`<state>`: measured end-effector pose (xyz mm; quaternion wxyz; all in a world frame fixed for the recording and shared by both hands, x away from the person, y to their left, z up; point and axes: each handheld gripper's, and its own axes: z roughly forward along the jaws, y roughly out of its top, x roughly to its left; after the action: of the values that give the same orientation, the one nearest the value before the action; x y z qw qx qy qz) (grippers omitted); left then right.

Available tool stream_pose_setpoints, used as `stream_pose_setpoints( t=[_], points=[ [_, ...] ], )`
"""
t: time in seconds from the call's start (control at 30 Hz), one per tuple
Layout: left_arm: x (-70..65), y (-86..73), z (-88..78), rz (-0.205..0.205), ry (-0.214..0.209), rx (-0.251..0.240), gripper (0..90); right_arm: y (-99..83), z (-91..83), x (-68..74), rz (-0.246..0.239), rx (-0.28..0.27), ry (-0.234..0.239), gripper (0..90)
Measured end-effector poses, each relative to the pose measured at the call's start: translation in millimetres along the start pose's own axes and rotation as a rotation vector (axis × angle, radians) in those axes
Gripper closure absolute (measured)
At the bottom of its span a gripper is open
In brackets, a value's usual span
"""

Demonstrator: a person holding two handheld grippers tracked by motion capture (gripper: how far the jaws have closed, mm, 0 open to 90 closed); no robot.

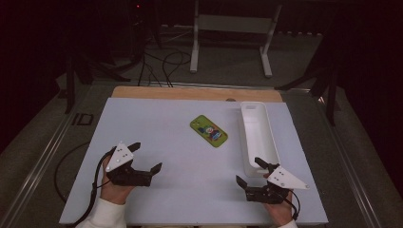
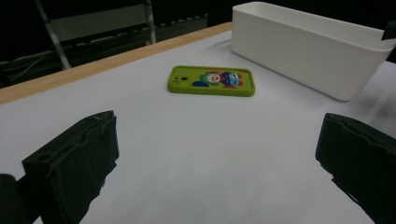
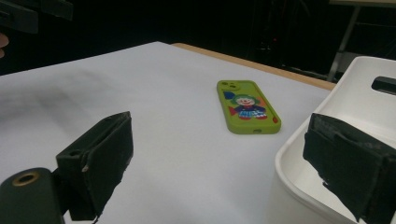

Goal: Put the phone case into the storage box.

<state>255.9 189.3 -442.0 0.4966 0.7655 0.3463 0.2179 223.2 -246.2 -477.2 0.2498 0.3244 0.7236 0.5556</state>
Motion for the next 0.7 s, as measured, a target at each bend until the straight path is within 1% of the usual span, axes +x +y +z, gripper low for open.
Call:
stream_pose_setpoints(
  t=[0.2,0.27,0.53,0.7],
  points=[
    [1.6,5.8,5.6,0.002,0.003,0.020,0.0,-0.2,-0.3,-0.7,0.002,0.000,-0.002,8.5],
    [1.9,9.8,9.0,0.012,0.002,0.031,0.0,-0.3,0.1,-0.6,0.002,0.001,-0.004,8.5],
    [4.1,16.5,15.1,0.018,0.000,0.038,0.1,-0.3,-0.2,-1.1,0.003,0.000,-0.006,8.5],
    [5.0,19.8,19.5,0.032,0.001,0.046,0.1,-0.5,0.2,-1.6,0.001,0.001,-0.008,8.5]
  ],
)
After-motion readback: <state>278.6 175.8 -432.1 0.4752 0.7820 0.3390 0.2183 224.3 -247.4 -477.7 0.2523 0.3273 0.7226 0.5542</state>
